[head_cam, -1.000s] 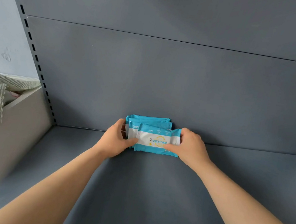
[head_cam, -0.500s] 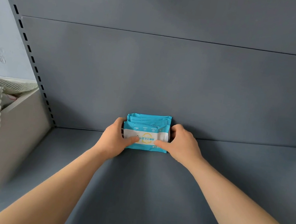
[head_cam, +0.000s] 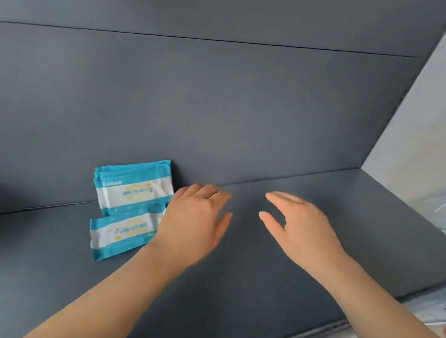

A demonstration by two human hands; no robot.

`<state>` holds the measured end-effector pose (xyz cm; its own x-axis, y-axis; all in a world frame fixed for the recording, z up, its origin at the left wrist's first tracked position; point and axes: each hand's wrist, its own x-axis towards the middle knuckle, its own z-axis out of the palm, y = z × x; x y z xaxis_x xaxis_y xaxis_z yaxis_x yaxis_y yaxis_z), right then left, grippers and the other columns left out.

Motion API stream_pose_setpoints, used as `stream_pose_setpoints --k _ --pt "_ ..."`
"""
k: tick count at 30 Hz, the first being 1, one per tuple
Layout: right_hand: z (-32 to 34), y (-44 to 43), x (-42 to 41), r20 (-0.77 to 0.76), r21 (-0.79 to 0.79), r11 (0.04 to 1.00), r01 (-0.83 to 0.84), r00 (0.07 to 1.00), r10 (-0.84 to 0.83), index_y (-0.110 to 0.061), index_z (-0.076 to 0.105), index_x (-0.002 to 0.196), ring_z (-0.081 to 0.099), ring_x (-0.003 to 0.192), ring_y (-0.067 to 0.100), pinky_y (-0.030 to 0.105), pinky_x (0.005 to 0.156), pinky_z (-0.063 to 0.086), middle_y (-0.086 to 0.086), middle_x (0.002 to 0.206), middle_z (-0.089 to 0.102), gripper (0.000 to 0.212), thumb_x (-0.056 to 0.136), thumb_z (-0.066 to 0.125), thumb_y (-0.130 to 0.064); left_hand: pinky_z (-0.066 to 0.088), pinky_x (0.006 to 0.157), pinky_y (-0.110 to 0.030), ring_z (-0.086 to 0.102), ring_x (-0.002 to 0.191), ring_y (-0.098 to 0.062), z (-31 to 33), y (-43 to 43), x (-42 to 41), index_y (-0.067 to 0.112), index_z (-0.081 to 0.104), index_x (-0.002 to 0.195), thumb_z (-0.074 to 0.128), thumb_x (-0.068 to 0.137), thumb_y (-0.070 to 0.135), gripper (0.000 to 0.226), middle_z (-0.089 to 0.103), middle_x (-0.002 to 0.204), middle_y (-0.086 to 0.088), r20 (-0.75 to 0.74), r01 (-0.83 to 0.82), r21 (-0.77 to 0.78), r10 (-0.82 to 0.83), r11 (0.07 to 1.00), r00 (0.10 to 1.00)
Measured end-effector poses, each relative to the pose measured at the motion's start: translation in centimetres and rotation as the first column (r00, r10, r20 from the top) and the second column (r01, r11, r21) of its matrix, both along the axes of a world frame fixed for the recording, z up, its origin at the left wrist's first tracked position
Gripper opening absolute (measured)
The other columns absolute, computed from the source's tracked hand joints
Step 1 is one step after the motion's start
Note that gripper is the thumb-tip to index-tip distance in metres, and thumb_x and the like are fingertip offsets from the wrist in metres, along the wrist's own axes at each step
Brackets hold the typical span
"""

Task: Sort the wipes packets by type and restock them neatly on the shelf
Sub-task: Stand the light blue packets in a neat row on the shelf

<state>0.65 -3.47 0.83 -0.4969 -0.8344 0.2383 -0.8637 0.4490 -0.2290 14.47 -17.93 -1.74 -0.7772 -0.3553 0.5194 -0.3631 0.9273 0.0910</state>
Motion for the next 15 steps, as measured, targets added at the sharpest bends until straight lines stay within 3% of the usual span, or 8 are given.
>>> stream_pose_setpoints --k 6,15 --pt "-0.7 10.9 -5.9 -0.015 -0.040 0.990 0.134 0.991 -0.134 -0.019 0.047 0.139 0.043 0.132 0.013 0.026 0.103 0.036 -0.004 0.142 0.049 0.046 0.097 0.046 -0.039 0.053 0.070 -0.035 0.068 0.076 -0.026 0.1 9.5 -9.2 0.016 0.073 0.097 0.064 0.075 0.031 0.028 0.072 0.090 0.000 0.006 0.214 0.009 -0.214 0.977 0.977" --pt "-0.2 29.6 -18.4 0.019 -0.044 0.953 0.300 0.954 -0.299 -0.009 0.062 0.119 0.060 0.108 0.030 0.042 0.086 0.052 0.009 0.117 0.065 0.036 0.091 0.055 -0.032 0.054 0.071 -0.037 0.069 0.077 -0.026 0.2 27.0 -24.4 0.015 0.073 0.096 0.062 0.076 0.030 0.028 0.073 0.089 -0.001 -0.023 0.331 0.099 -0.330 0.938 0.944"
